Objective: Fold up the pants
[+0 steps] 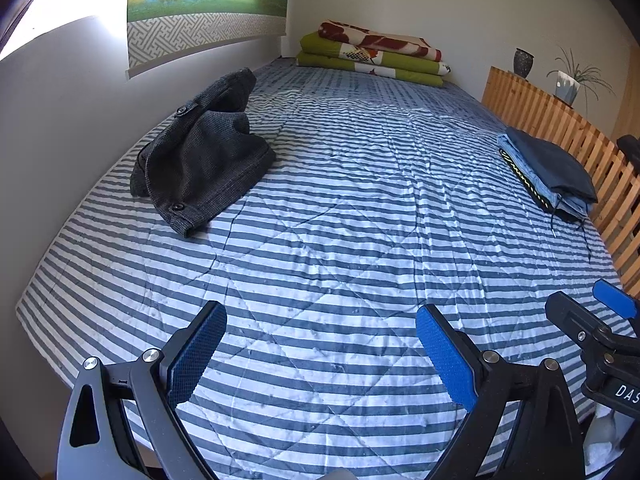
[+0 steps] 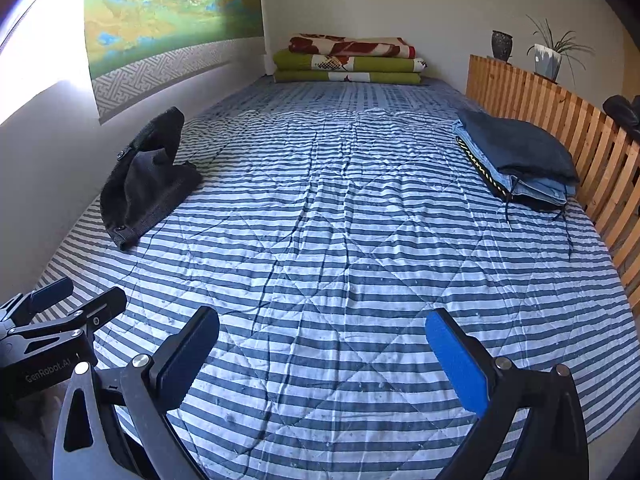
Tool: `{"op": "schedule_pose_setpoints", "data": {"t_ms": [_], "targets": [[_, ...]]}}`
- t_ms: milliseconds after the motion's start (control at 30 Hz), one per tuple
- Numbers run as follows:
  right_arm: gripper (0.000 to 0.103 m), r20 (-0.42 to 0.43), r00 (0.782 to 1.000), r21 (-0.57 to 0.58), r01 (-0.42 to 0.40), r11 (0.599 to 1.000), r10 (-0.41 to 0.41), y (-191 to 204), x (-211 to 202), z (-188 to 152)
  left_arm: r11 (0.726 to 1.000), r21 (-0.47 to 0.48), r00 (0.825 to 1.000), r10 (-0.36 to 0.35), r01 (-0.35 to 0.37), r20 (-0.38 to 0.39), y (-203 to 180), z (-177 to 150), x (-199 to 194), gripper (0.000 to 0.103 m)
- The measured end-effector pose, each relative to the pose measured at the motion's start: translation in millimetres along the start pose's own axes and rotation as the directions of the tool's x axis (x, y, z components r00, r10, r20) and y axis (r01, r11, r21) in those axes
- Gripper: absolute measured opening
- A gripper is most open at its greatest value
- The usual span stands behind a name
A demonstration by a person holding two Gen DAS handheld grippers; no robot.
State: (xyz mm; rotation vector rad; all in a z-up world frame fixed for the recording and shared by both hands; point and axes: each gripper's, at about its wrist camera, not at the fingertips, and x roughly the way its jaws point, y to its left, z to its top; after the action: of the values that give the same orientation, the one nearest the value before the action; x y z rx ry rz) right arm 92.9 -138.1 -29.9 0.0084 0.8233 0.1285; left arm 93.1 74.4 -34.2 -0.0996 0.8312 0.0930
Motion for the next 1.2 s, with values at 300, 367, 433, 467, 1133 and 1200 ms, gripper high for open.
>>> {"op": "schedule_pose_setpoints", "data": {"t_ms": [300,367,433,467,1133,1200], "targets": [[0.101,-0.017,0.998,-0.017,-0.066,0.998,0.066,29.7,24.8,23.2,0.999,-0.028,0.999,0.031,-0.031,0.012,33.3,13.5,17.0,0.097],[0.100,-0.018,0.996,-0.016,-0.083,0.996,0.082,36.0,30.8,28.2,0.999,-0.034,0.999,0.036,-0.035,0.020,41.2,16.7,21.7,0.098],[0.099,-0.016,0.996,-0.022,-0.092,0.995,0.092,42.0,37.5,32.9,0.997,-0.053,0.998,0.050,-0.048,0.035,52.4,20.9,30.1,0.097],[0.099,-0.018,0.995,-0.027,-0.094,0.995,0.093,45.9,42.1,35.5,0.996,-0.065,0.997,0.062,-0.060,0.037,58.8,23.7,35.8,0.098],[0.085,-0.155,0.938,-0.103,-0.327,0.940,0.309,206.5,171.5,116.3,0.886,-0.384,0.965,0.255,-0.260,-0.066,250.8,10.9,118.9,0.089],[0.085,-0.155,0.927,-0.130,-0.362,0.923,0.341,233.3,176.1,121.6,0.875,-0.403,0.963,0.261,-0.268,-0.072,260.0,7.1,116.4,0.089]]}}
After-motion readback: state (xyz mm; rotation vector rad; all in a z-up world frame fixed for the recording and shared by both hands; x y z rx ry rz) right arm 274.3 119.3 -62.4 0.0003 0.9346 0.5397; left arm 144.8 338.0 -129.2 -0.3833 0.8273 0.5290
